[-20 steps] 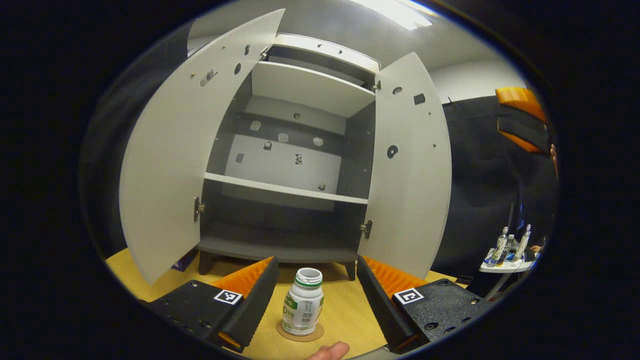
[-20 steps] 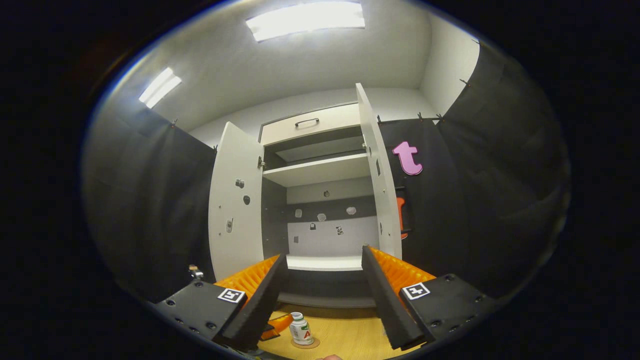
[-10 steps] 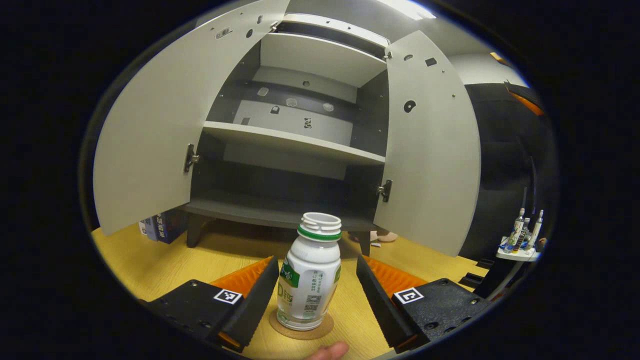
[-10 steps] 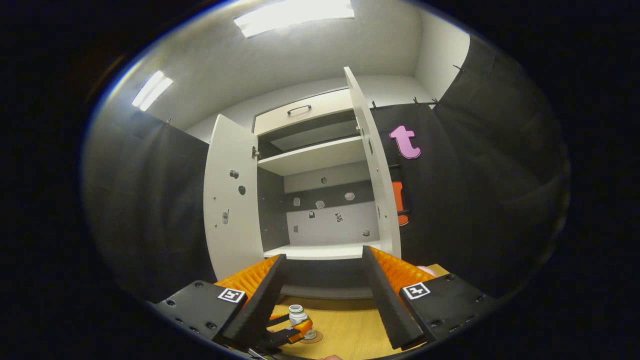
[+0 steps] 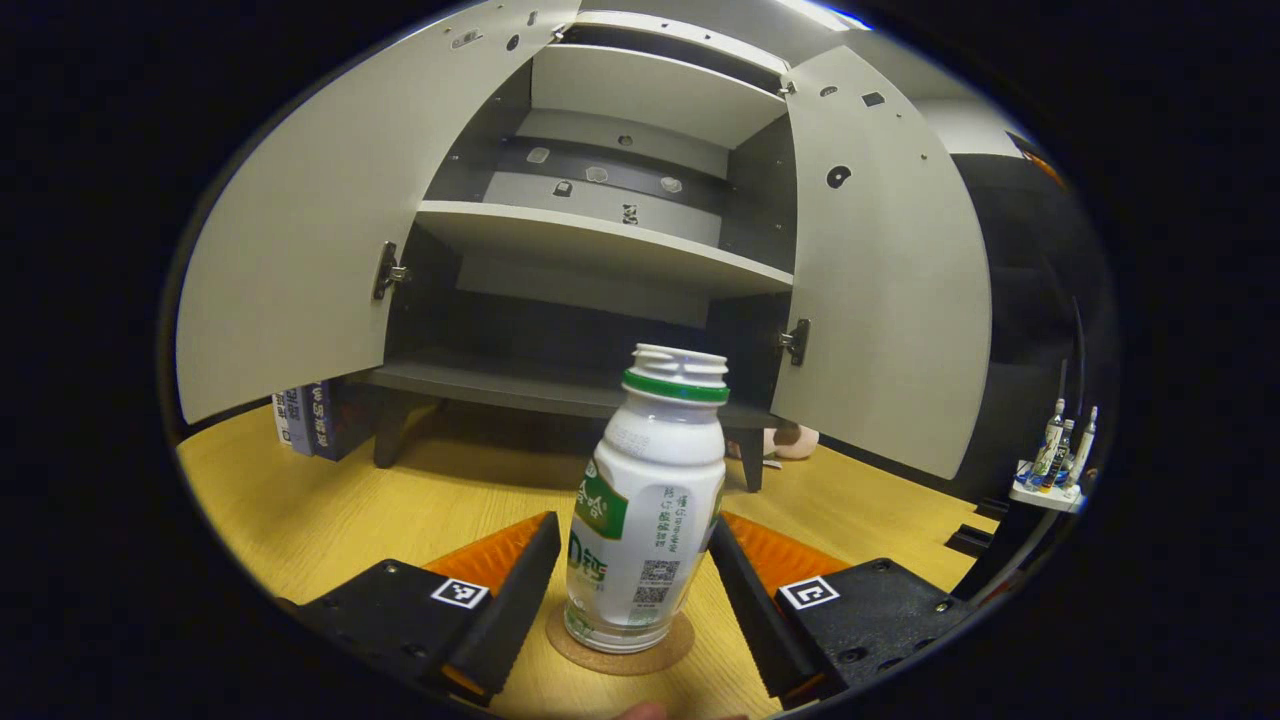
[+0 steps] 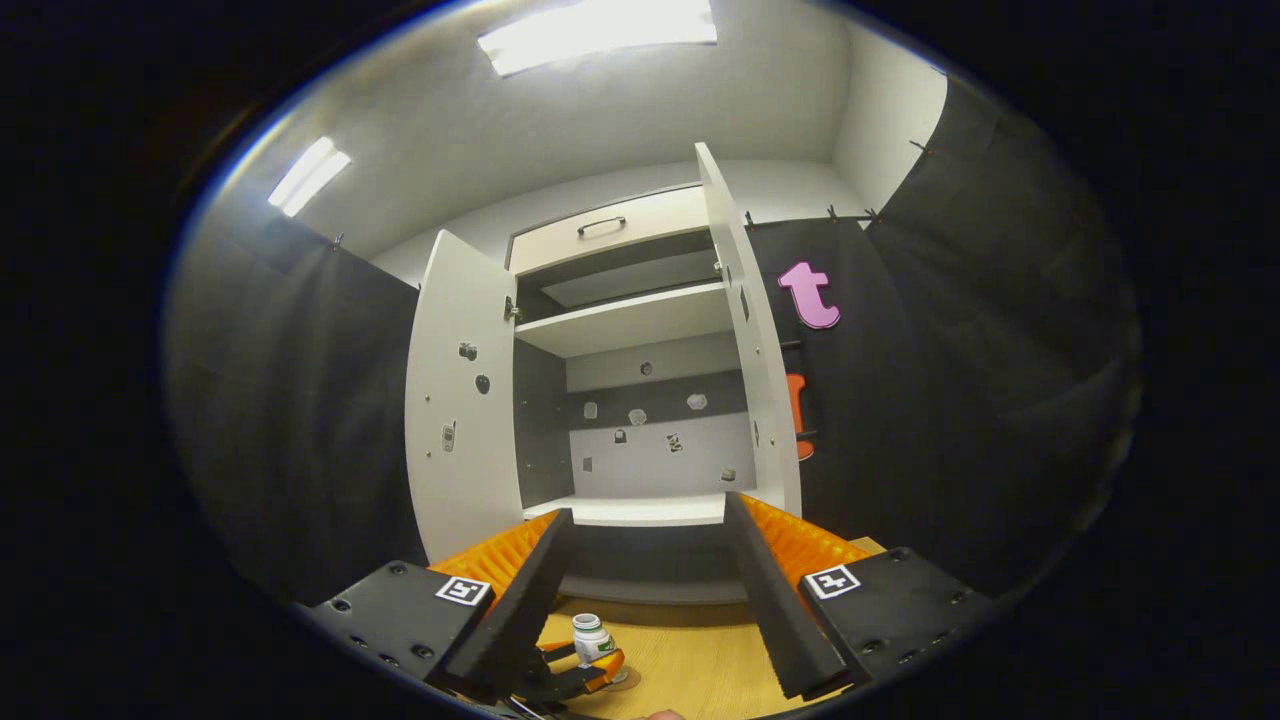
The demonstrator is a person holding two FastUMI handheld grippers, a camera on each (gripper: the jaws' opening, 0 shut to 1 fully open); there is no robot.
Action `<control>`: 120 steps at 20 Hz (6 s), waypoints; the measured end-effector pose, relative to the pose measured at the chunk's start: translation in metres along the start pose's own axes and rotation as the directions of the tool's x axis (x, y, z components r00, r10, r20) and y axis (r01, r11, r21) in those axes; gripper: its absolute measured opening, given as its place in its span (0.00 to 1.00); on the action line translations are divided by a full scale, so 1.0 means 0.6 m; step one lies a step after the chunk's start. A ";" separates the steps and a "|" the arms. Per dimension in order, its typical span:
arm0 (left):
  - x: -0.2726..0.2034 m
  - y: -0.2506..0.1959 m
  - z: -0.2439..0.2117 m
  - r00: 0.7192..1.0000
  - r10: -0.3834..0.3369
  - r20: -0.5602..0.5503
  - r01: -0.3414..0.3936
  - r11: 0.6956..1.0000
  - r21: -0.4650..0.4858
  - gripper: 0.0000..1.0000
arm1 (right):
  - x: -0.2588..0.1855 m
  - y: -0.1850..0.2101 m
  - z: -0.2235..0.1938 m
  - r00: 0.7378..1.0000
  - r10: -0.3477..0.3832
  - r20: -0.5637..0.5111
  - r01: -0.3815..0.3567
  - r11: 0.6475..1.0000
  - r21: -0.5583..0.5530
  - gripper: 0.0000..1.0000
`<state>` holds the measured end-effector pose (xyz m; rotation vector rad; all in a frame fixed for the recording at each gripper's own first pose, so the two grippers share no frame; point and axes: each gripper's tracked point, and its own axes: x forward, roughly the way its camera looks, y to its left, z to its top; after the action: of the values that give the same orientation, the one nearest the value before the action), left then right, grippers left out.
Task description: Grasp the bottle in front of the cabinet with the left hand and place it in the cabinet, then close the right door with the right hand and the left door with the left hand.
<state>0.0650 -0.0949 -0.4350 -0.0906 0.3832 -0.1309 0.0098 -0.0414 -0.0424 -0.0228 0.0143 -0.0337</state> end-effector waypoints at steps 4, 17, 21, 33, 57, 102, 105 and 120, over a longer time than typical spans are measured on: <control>-0.014 -0.006 0.014 0.999 -0.043 0.034 0.042 0.999 0.016 0.78 | 0.007 -0.007 -0.002 1.000 -0.017 0.001 0.017 1.000 -0.009 0.98; -0.022 -0.063 0.287 0.976 -0.195 0.096 0.197 0.980 -0.011 0.78 | 0.105 -0.040 -0.009 0.999 -0.018 -0.030 0.016 0.997 -0.069 0.98; 0.022 -0.045 0.414 0.972 -0.183 0.147 0.182 0.983 0.020 0.78 | 0.110 -0.051 0.003 1.000 -0.011 -0.015 0.010 0.997 -0.072 0.98; 0.266 -0.014 0.675 0.981 -0.079 0.179 0.053 0.988 0.144 0.78 | 0.104 -0.108 0.007 0.993 -0.119 -0.017 0.114 0.977 -0.182 0.98; 0.433 0.045 0.584 0.999 0.001 0.052 -0.004 0.998 0.061 0.90 | 0.097 -0.133 -0.012 0.987 -0.155 -0.049 0.145 0.974 -0.173 0.98; -0.099 0.126 0.432 0.942 0.068 0.329 -0.092 0.994 0.058 0.95 | 0.146 -0.269 0.159 0.962 -0.262 0.083 0.270 0.955 -0.122 0.98; -0.102 0.123 0.429 0.939 0.064 0.338 -0.084 0.996 0.043 0.95 | 0.151 -0.334 0.202 0.937 -0.339 0.086 0.347 0.932 -0.106 0.93; -0.143 0.158 0.411 0.922 0.135 0.363 -0.151 0.988 0.017 0.95 | 0.240 -0.353 0.186 0.950 -0.312 0.009 0.309 0.936 -0.167 0.95</control>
<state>0.0900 0.0267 -0.1865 -0.0404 0.0174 0.0236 0.1483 -0.2554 0.0723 -0.1929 0.0316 -0.3498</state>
